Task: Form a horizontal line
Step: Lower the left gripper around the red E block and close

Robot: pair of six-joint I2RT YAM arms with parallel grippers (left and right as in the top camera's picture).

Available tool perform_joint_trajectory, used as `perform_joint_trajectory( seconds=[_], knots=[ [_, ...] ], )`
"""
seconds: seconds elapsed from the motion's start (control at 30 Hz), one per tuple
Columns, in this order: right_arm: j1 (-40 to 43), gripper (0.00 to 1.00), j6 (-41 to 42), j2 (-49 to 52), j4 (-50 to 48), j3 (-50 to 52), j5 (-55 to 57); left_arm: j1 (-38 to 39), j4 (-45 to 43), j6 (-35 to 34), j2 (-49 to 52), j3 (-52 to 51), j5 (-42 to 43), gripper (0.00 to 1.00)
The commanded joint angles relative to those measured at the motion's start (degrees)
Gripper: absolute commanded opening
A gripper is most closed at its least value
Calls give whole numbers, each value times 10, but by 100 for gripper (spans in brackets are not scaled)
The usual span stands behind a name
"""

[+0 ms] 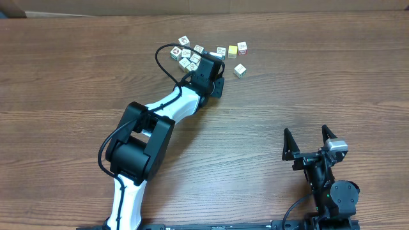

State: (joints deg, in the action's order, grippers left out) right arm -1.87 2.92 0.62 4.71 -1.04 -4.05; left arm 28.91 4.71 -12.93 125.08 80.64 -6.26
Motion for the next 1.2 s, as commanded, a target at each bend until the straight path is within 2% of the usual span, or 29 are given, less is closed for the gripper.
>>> perform_joint_trajectory(
  seconds=[0.0,0.13,0.27,0.37,0.43,0.53,0.67,0.73,0.8,0.83,1.0,1.03,1.1,1.17],
  knots=[
    [3,100,-4,-4,-2,6,5,4,4,4,-12,9,-19,32],
    [3,100,-4,-4,-2,6,5,4,24,-16,-27,9,-23,34],
    [3,100,-4,-4,-2,6,5,4,59,-63,-42,9,-69,36],
    [3,100,-4,-4,-2,6,5,4,75,-66,-51,9,-91,37],
    [3,100,-4,-4,-2,6,5,4,82,-66,-59,9,-93,43],
    [3,100,-4,-4,-2,6,5,4,87,-66,-68,9,-87,44],
    [3,100,-4,-4,-2,6,5,4,86,-66,-69,9,-87,59],
    [3,100,-4,-4,-2,6,5,4,86,-66,-69,9,-87,71],
    [3,100,-4,-4,-2,6,5,4,84,-66,-69,9,-87,94],
    [3,100,-4,-4,-2,6,5,4,82,-65,-69,9,-87,100],
    [3,100,-4,-4,-2,6,5,4,71,-38,-69,9,-87,98],
    [3,100,-4,-4,-2,6,5,4,73,-38,-69,9,-87,84],
    [3,100,-4,-4,-2,6,5,4,79,-39,-69,9,-87,62],
    [3,100,-4,-4,-2,6,5,4,80,-47,-67,9,-87,53]
  ],
)
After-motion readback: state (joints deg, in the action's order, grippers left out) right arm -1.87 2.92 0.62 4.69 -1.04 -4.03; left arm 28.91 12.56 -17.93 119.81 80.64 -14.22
